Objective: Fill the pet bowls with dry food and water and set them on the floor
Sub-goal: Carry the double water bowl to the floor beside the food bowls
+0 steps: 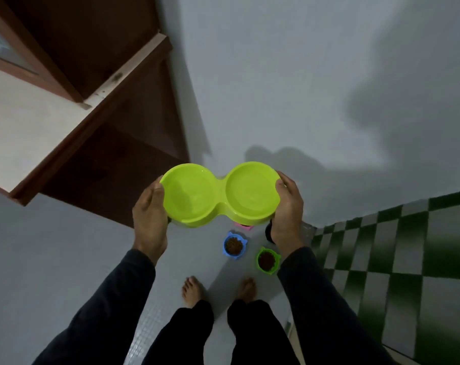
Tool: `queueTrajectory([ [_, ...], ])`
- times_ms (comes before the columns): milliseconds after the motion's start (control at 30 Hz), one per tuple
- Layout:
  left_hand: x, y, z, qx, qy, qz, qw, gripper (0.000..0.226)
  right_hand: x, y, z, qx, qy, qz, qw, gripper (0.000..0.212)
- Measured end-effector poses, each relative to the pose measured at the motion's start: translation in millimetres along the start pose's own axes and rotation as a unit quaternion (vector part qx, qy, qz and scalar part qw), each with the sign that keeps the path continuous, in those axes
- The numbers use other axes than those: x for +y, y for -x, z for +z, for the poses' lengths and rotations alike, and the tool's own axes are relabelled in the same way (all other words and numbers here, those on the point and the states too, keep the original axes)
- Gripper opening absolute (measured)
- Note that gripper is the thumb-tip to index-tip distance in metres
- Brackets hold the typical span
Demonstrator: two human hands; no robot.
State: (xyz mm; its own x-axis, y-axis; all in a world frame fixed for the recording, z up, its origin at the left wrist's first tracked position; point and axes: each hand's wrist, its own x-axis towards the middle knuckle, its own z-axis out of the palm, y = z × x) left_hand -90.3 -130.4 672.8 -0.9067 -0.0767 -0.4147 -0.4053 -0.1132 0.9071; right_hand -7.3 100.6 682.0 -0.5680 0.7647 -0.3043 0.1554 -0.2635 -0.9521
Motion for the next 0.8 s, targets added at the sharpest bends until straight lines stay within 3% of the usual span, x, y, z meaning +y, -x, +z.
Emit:
queueTrajectory([
  [233, -57, -40, 18, 0.026, 0.029, -0.033, 0.999, 0.026, 58, -66, 9, -0.035, 0.015, 0.002, 0.999, 0.037],
  [333, -92, -61, 23, 0.047, 0.027, -0.039, 0.998, 0.027, 94, -96, 14, -0.050, 0.024, 0.011, 0.998, 0.032],
  [800, -296, -191, 24, 0.069, -0.003, -0.054, 0.996, 0.029, 329, -239, 44, -0.106, 0.034, 0.026, 0.993, 0.033],
])
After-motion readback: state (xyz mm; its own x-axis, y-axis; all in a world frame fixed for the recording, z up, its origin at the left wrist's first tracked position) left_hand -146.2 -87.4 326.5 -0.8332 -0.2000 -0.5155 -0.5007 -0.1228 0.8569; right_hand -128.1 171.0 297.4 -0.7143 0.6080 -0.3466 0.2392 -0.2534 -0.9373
